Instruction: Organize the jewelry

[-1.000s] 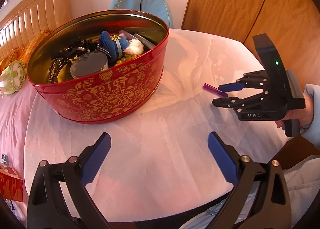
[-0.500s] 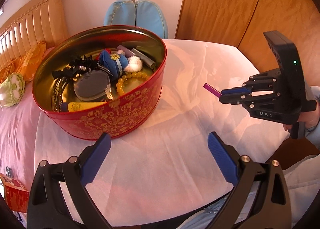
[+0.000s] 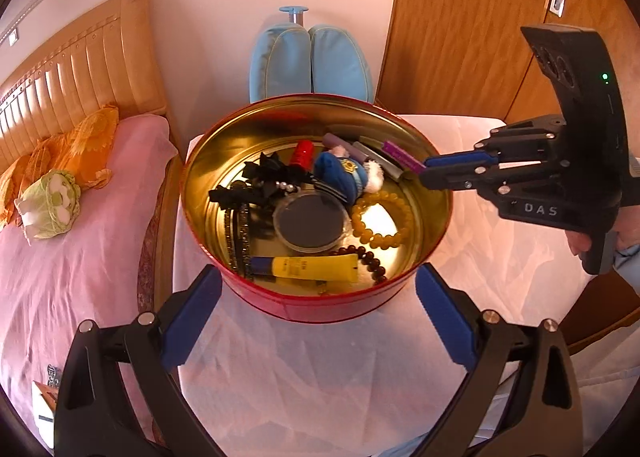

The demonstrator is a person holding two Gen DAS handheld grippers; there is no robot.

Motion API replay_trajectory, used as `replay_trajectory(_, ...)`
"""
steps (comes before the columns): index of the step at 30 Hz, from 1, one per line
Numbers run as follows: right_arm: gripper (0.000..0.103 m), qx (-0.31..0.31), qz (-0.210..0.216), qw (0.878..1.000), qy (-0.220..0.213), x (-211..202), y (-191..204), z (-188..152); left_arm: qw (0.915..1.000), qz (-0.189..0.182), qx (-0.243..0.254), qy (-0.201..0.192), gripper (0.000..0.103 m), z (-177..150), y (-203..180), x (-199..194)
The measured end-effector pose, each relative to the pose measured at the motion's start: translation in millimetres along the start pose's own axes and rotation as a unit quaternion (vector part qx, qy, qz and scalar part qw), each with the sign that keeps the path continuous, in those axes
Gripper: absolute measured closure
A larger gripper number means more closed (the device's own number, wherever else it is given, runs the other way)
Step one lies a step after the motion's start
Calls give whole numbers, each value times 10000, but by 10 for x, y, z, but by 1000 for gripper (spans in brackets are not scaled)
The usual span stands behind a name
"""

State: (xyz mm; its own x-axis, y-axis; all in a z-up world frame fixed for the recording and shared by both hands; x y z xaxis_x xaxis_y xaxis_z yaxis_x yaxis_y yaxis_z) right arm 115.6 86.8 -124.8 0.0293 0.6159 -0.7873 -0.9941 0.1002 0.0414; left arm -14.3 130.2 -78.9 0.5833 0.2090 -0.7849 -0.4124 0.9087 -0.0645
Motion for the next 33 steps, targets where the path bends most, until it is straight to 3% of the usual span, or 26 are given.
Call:
replay_trajectory(8,92,-138,-195,9981,563,549,261,96,10000,-71,-13,18,8,-27,451,42)
replay_trajectory(9,88,-183,-294,9976,600,557,262,83,10000,-76,17,30,8,-34,462,49)
replay_trajectory(12,38,-140,-362,9977,551,513,259,76,9999,-101,87,41,8,-21,455,79)
replay_trajectory(14,33,-60,-391,9984,410,429,253,80,9999,-95,111,36,8,-3,436,89)
replay_trajectory(16,16,20,-525,9982,296,351,209,82,9999,-54,157,28,8,8,406,91)
replay_trajectory(17,13,64,-564,9981,237,313,188,75,9998,-38,184,20,8,17,393,93)
replay_trajectory(33,9,572,-818,9949,-147,-347,-2,-289,9997,74,250,-37,8,125,-33,15)
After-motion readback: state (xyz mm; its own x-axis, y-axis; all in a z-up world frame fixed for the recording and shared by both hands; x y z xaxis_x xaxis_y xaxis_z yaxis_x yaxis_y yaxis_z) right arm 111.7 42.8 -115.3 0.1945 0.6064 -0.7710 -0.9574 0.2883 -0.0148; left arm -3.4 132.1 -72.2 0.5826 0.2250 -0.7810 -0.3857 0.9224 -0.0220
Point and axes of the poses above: each gripper's, at about its wrist camera, not at the fingertips, and x roughly the way its jaws point, y to its left, z to its top, the point moved 6 cm from there along x, roughly the way its jaws point
